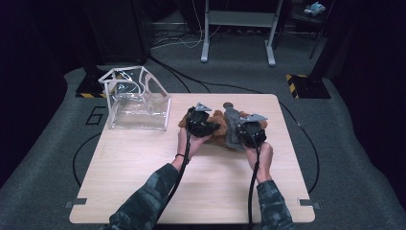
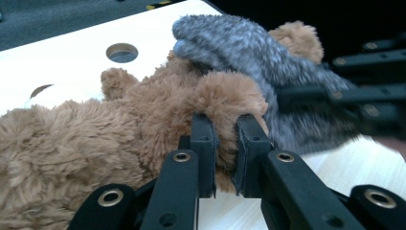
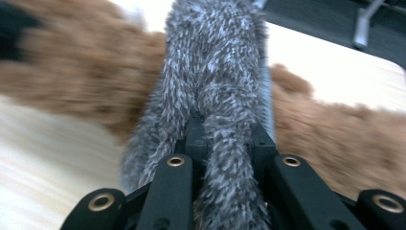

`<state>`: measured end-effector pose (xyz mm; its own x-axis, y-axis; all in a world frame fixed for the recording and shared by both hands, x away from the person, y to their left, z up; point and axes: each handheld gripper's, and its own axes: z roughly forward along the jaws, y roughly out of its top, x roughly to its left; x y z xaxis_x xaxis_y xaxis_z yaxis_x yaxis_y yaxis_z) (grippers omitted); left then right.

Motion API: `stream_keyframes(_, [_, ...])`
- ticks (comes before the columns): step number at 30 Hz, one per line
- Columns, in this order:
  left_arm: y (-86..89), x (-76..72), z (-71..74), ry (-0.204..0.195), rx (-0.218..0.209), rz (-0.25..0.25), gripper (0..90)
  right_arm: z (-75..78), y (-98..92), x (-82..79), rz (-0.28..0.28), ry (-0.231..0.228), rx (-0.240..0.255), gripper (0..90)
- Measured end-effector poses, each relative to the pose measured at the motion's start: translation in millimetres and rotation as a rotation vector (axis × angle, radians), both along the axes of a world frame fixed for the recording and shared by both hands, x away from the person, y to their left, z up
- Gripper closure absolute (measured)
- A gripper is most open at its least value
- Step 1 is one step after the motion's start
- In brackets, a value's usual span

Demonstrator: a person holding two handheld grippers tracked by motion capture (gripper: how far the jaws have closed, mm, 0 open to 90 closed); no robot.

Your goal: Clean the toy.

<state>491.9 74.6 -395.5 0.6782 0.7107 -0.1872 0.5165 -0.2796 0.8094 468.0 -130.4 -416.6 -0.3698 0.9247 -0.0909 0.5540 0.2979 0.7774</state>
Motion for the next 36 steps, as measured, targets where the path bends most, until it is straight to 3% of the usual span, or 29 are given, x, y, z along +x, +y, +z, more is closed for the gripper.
stream_keyframes(3, [-1.7,-2.8,3.4,0.002,-0.010,-0.012,80.5,-1.6,-17.3,3.2,-0.056,0.004,-0.002,77.1])
stream_keyframes(8, [-3.1,-5.1,5.8,0.006,-0.018,-0.028,80.5,-1.6,-41.0,8.6,-0.150,-0.005,-0.050,77.2])
stream_keyframes(13, [0.0,-2.5,4.9,0.013,-0.033,-0.013,80.4,-2.8,-58.9,8.5,-0.232,-0.007,-0.069,77.1])
stream_keyframes(18, [3.2,4.6,1.6,0.029,-0.033,0.012,80.1,11.5,-48.3,-9.7,-0.178,-0.058,-0.053,77.1])
stream_keyframes(22, [7.3,12.4,-0.8,0.047,-0.049,0.025,79.4,18.8,-17.2,-25.5,-0.027,-0.070,0.012,77.0])
stream_keyframes(25, [7.7,15.2,0.5,0.042,-0.047,0.031,77.6,14.0,3.9,-25.4,0.042,-0.055,0.008,77.0])
stream_keyframes(28, [9.2,14.9,3.6,0.021,-0.042,0.046,67.8,2.2,15.5,-14.7,0.028,-0.028,-0.033,77.0])
stream_keyframes(32, [16.5,11.7,6.4,0.001,-0.015,0.069,44.9,-8.8,4.1,-2.7,-0.019,-0.007,-0.017,77.0])
stream_keyframes(36, [29.7,8.4,5.9,-0.010,-0.009,0.072,36.0,-11.6,-9.9,-3.0,-0.064,-0.007,-0.028,77.1])
